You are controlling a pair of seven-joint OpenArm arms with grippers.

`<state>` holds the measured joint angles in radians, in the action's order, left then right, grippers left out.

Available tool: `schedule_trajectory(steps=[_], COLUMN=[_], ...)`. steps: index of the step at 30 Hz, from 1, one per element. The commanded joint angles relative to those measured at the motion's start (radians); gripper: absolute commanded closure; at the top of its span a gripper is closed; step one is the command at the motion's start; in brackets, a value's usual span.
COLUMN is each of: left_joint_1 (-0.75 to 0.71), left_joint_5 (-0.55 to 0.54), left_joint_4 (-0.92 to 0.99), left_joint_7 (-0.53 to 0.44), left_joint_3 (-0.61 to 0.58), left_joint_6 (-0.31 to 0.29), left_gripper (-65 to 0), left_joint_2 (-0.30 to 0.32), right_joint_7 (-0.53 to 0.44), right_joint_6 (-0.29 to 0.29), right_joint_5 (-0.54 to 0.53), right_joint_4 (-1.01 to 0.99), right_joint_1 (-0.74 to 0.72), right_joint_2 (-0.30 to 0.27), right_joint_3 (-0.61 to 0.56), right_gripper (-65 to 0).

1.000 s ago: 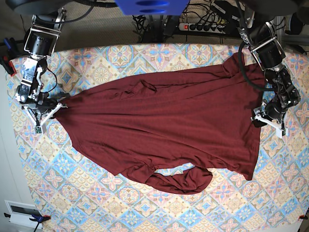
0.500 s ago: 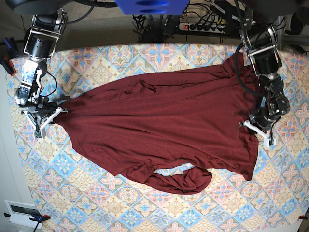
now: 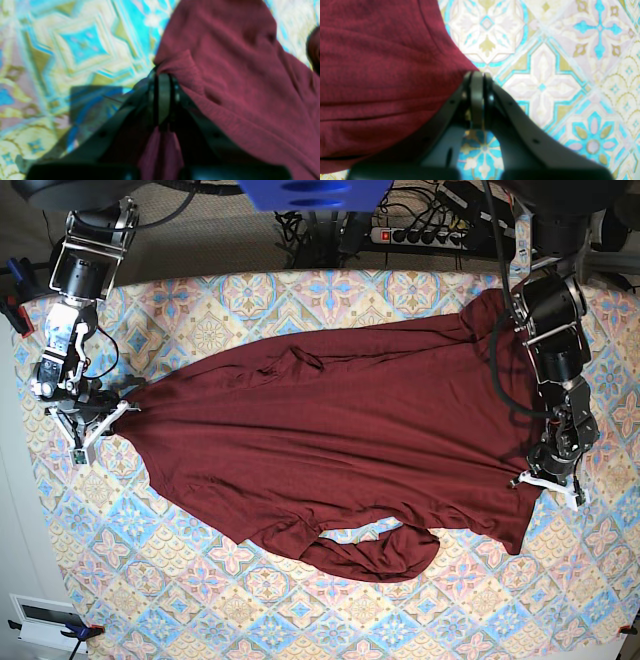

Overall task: Layout the t-shirt on the table in an organized manner, then fold the t-shirt properly
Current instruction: 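Slide the left gripper along the shirt side toward the hem, then release the shirt and move the left gripper to the sleeve end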

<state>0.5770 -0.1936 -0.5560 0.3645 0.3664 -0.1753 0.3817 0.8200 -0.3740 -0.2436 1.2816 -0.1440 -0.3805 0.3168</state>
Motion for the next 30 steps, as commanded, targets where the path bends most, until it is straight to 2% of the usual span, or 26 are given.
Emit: schedule_trajectory(steps=[1,5,10,16,21,23,26,30], left_joint_1=[0.045,0.091,0.131,0.182,0.186,0.186,0.180,0.180], left_joint_5=[-0.004,-0.004,-0.004,-0.004,-0.004,-0.002,0.000,-0.014], left_joint_4=[0.003,0.060,0.066,0.066,0.066,0.066,0.066,0.061], left_joint_7=[-0.043,-0.092,-0.101,-0.118,-0.144,-0.143,-0.127,-0.020], left_joint_3=[0.001,0.000,0.000,0.000,0.000,0.000,-0.008,-0.059], left_joint_6=[0.004,0.010,0.036,0.044,0.073,0.075,0.076,0.076], left_gripper=[0.0,-0.1,-0.1,-0.1,-0.9,-3.9,-12.4,-23.3], left_joint_2=[0.021,0.044,0.063,0.064,0.066,0.066,0.066,0.087], right_joint_7=[-0.020,-0.020,-0.017,-0.009,-0.012,-0.012,-0.012,-0.012], right_joint_6=[0.002,0.002,0.002,0.002,0.002,0.002,0.002,0.002], right_joint_5=[-0.007,-0.007,-0.007,-0.007,-0.007,-0.007,-0.007,-0.007], right_joint_4=[0.019,0.019,0.063,0.126,0.131,0.131,0.131,0.128], right_joint_1=[-0.019,-0.019,-0.019,-0.016,0.011,0.011,0.011,0.011], right_joint_2=[-0.022,-0.022,-0.022,-0.022,-0.022,-0.022,-0.022,-0.022], right_joint_3=[0.006,0.006,0.005,0.005,0.005,0.005,0.005,0.005], right_gripper=[0.0,0.0,0.0,0.0,0.0,0.0,0.0,0.0])
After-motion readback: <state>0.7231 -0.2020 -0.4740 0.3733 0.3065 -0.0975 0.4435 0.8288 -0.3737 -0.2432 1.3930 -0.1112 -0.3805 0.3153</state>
